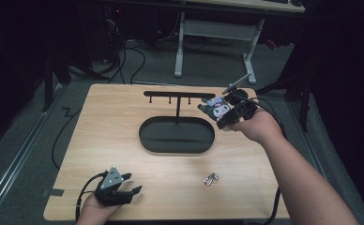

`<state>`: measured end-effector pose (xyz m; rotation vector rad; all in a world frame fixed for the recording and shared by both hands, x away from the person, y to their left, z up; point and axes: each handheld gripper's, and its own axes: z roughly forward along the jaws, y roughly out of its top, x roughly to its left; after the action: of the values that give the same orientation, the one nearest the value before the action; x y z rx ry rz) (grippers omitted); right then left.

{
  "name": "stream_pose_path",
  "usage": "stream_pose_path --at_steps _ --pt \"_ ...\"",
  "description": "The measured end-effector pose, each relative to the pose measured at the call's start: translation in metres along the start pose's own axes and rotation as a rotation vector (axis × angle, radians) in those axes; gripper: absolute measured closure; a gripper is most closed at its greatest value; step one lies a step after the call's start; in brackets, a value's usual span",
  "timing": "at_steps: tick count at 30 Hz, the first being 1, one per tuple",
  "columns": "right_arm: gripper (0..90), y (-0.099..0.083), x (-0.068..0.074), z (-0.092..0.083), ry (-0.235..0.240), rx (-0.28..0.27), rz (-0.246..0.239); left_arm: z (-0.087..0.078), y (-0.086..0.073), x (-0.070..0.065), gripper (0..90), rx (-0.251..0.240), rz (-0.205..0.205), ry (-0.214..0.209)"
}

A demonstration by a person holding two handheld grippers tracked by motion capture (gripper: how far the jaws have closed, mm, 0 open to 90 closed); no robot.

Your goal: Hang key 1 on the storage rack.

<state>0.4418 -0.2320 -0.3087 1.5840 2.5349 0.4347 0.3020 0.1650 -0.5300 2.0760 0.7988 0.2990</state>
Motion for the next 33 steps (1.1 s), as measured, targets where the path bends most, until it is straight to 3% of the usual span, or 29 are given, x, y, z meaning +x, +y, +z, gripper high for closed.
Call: stream_pose_path --at_steps 9,14,21,24,33 --pt "48.4 0.017 -0.001 -0.003 0.001 -0.02 0.015 0.0 0.0 0.001 36.2 0.001 0.002 0.0" --pt "48.4 0.024 -0.006 -0.001 -0.035 -0.048 0.025 -0.001 0.0 0.001 36.2 0.004 0.005 0.001" --pt "48.3 0.007 -0.022 0.009 -0.04 -0.031 0.058 0.0 0.0 0.001 36.3 0.008 0.004 0.0" --pt "48.2 -0.003 -0.027 0.016 -0.02 -0.042 0.066 0.001 0.0 0.0 36.3 0.012 0.009 0.0" --pt "48.1 -0.021 -0.028 0.046 0.017 -0.021 0.055 0.004 -0.001 -0.002 36.3 0.022 0.014 -0.003"
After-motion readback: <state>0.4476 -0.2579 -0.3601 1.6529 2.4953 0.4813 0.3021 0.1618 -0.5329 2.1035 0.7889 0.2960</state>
